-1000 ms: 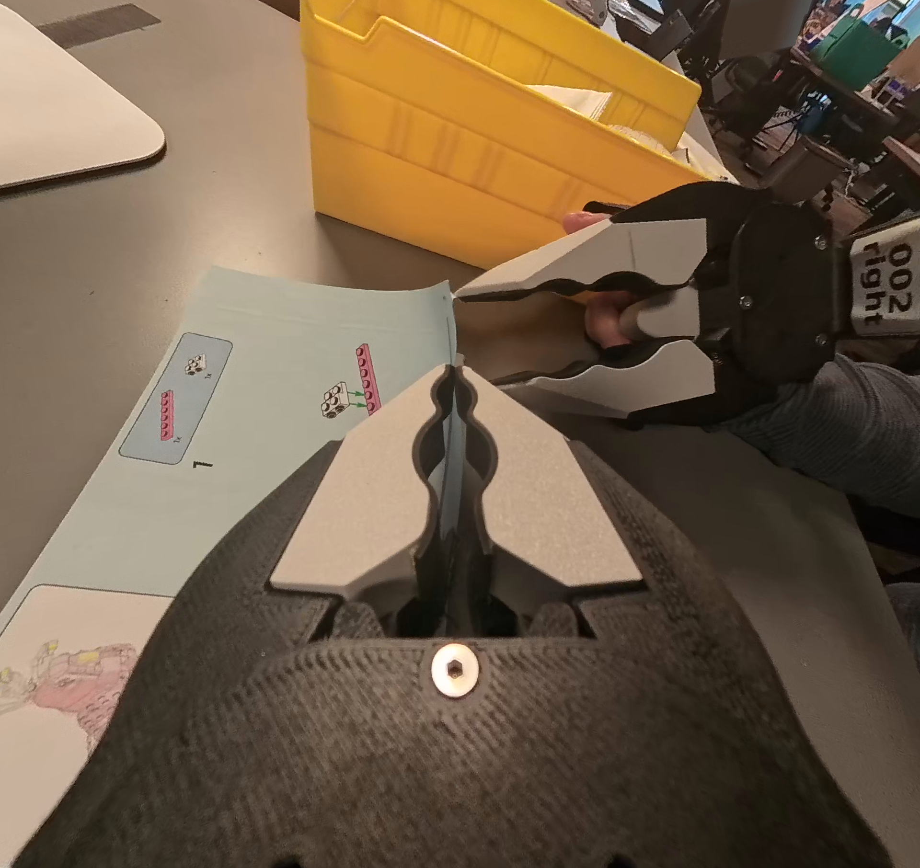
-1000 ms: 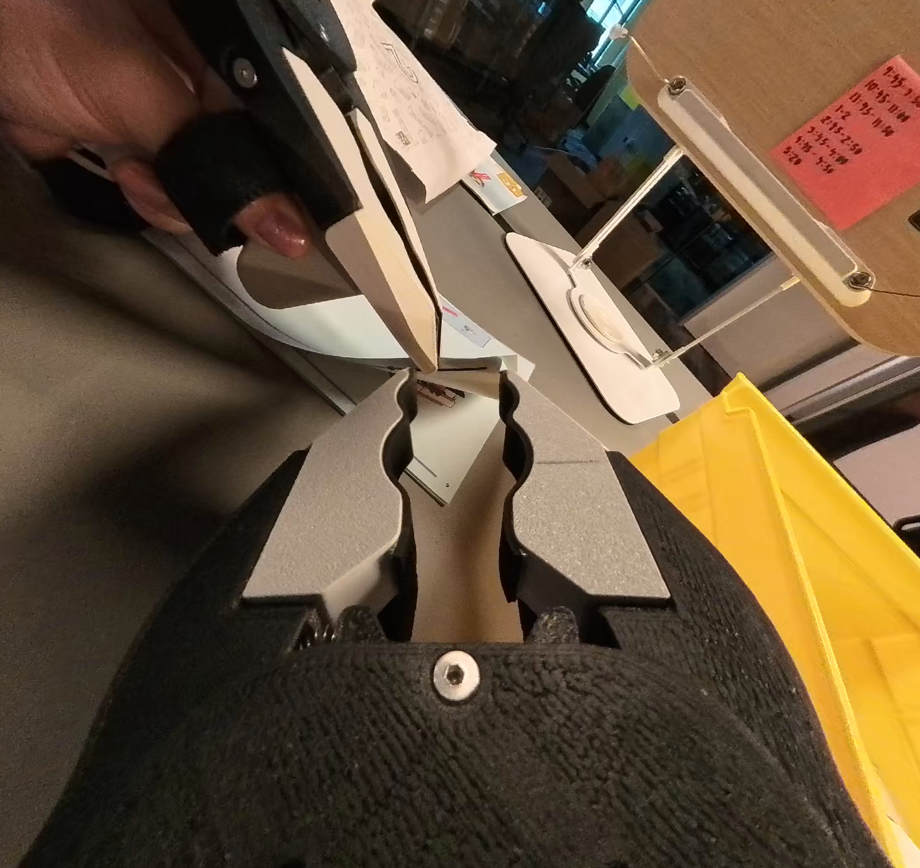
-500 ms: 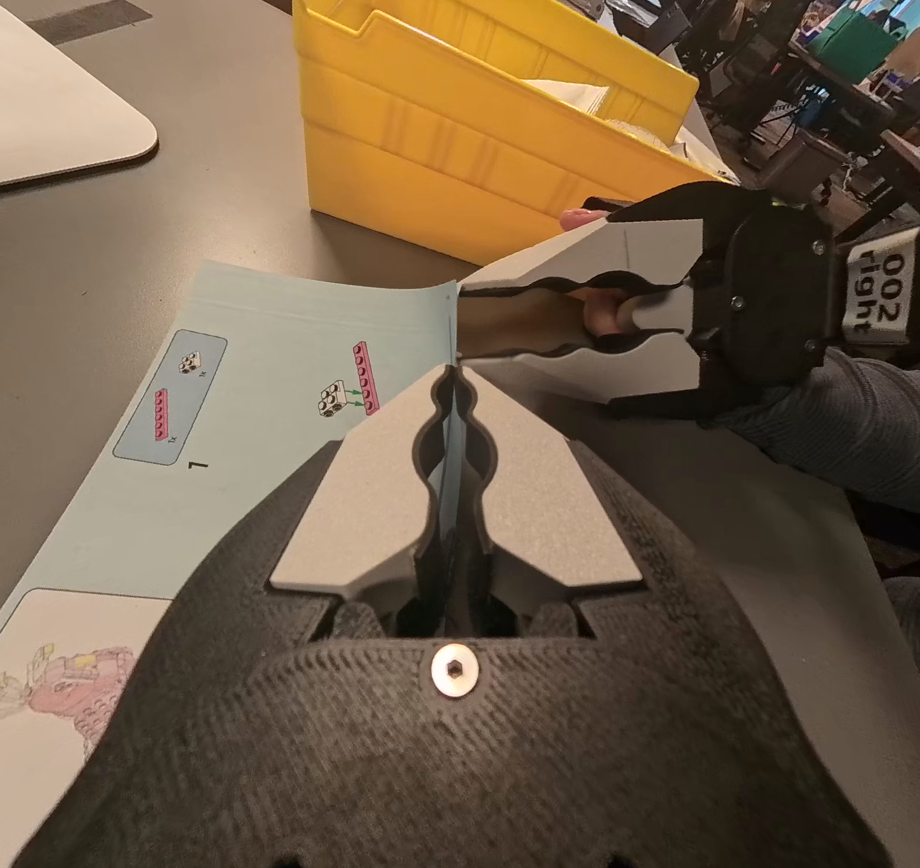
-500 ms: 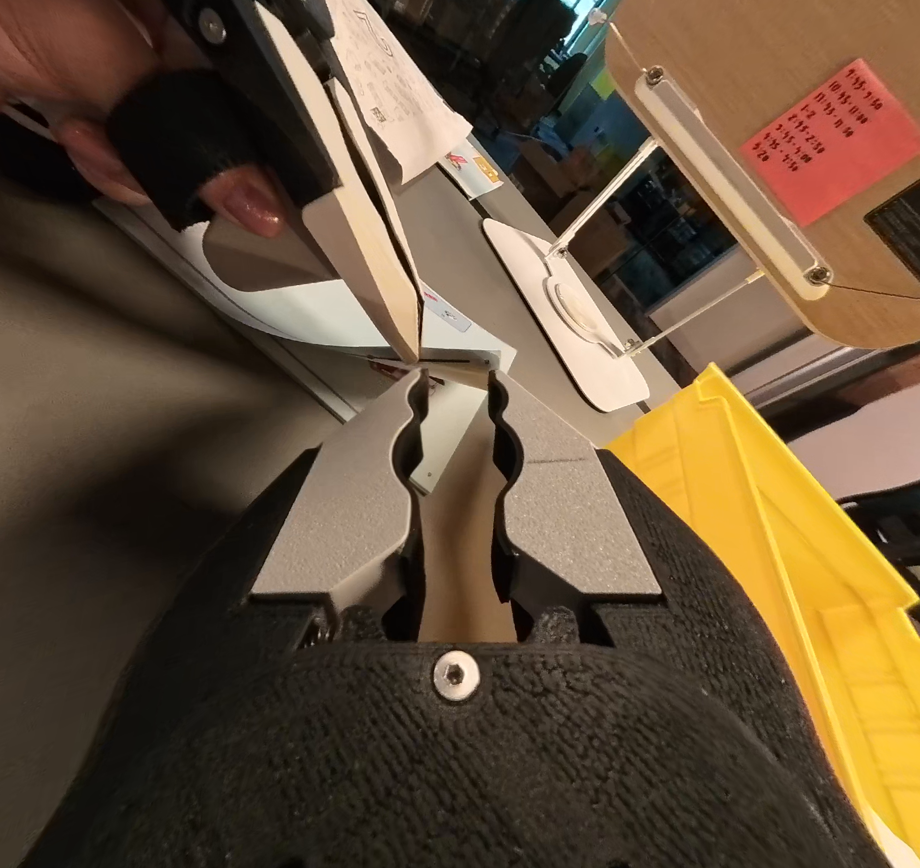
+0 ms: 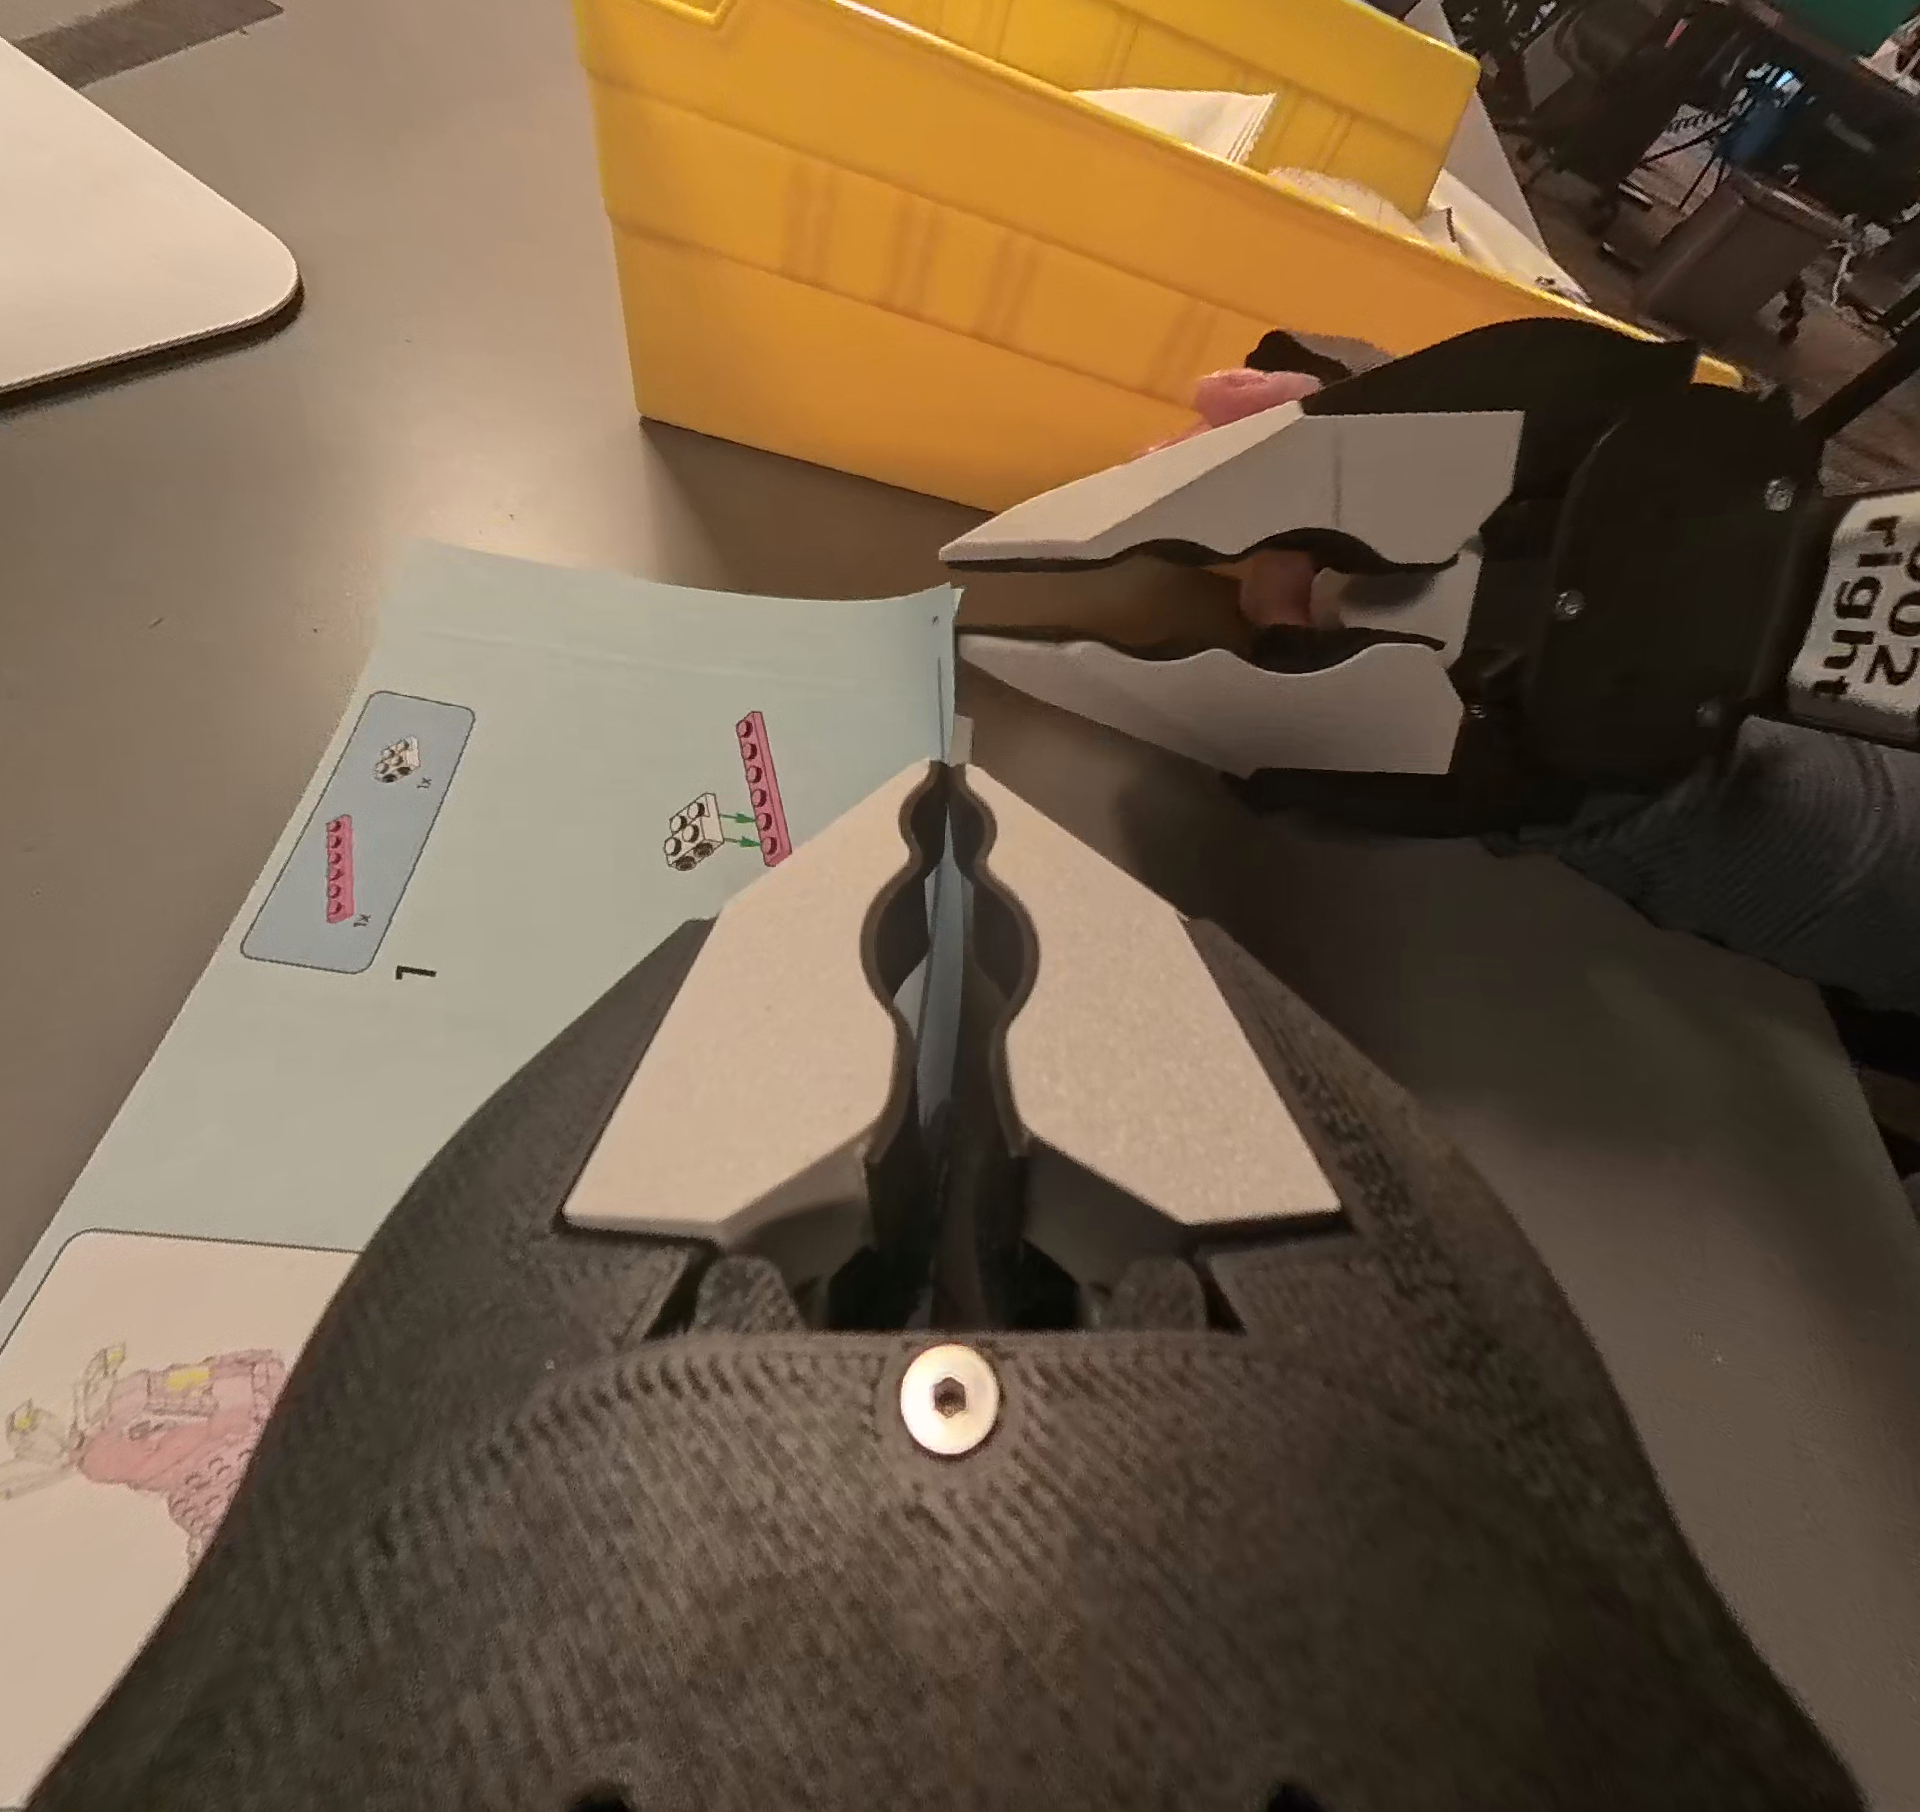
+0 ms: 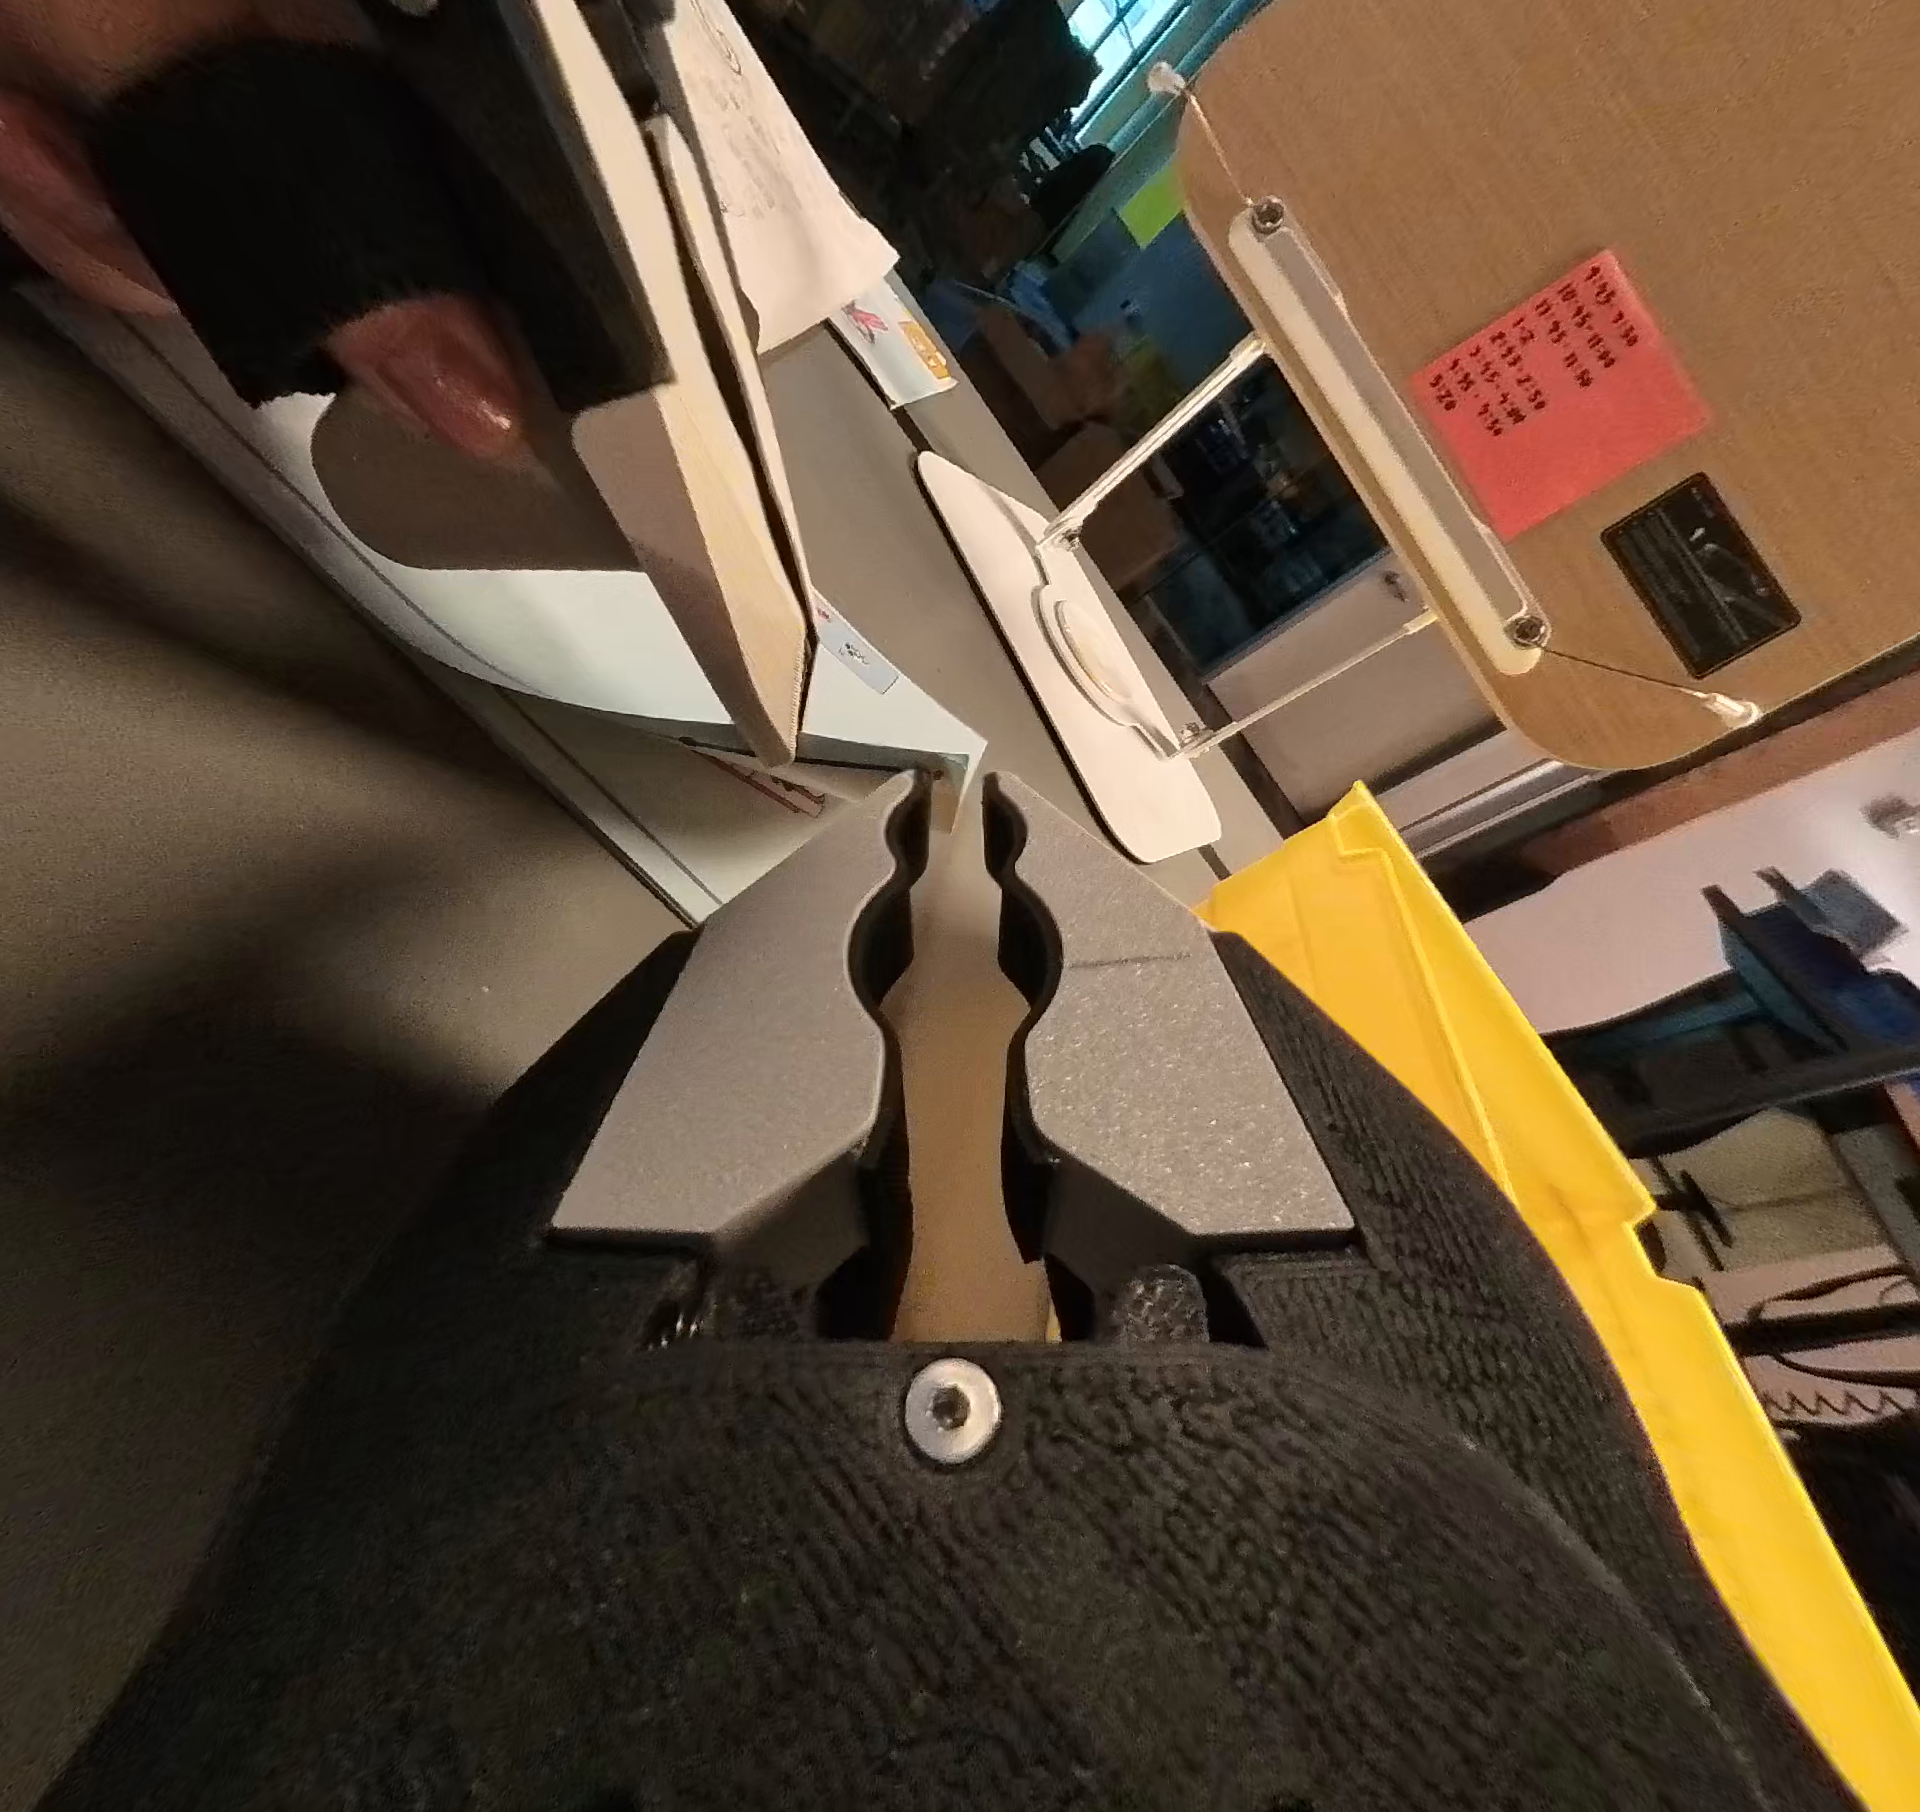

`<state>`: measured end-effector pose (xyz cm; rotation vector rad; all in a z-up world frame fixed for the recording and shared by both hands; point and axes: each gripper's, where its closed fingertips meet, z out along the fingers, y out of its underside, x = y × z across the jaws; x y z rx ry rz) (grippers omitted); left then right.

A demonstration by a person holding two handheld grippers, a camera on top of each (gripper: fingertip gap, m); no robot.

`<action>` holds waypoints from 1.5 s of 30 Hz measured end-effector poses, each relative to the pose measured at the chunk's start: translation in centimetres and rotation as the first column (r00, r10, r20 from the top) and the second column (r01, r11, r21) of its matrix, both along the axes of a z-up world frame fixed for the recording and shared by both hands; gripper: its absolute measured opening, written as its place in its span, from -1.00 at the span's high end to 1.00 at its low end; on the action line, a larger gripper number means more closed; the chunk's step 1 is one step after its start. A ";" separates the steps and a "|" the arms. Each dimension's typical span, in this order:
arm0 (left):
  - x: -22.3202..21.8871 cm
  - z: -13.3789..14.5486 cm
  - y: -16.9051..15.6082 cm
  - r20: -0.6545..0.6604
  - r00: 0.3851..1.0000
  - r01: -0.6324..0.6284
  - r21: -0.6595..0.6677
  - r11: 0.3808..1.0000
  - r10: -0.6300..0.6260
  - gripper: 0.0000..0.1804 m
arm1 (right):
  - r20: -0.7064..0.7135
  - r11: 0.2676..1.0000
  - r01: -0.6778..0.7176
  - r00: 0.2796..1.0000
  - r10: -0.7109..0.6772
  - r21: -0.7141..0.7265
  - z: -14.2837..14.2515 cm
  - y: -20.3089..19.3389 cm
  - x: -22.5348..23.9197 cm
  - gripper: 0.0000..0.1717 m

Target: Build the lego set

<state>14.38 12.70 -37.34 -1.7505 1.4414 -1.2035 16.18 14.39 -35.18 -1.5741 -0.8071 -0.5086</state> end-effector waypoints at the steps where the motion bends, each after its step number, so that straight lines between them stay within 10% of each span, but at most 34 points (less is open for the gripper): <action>1: 0.0 0.0 0.0 -0.003 1.000 0.001 0.003 1.000 -0.001 1.00 | 0.008 1.000 0.001 1.000 -0.001 0.004 0.0 0.0 0.0 0.91; 45: 0.0 -0.8 -0.4 -0.054 0.998 0.029 0.071 0.997 -0.025 1.00 | 0.074 0.999 -0.030 0.997 0.033 -0.036 -1.0 -0.3 -0.2 1.00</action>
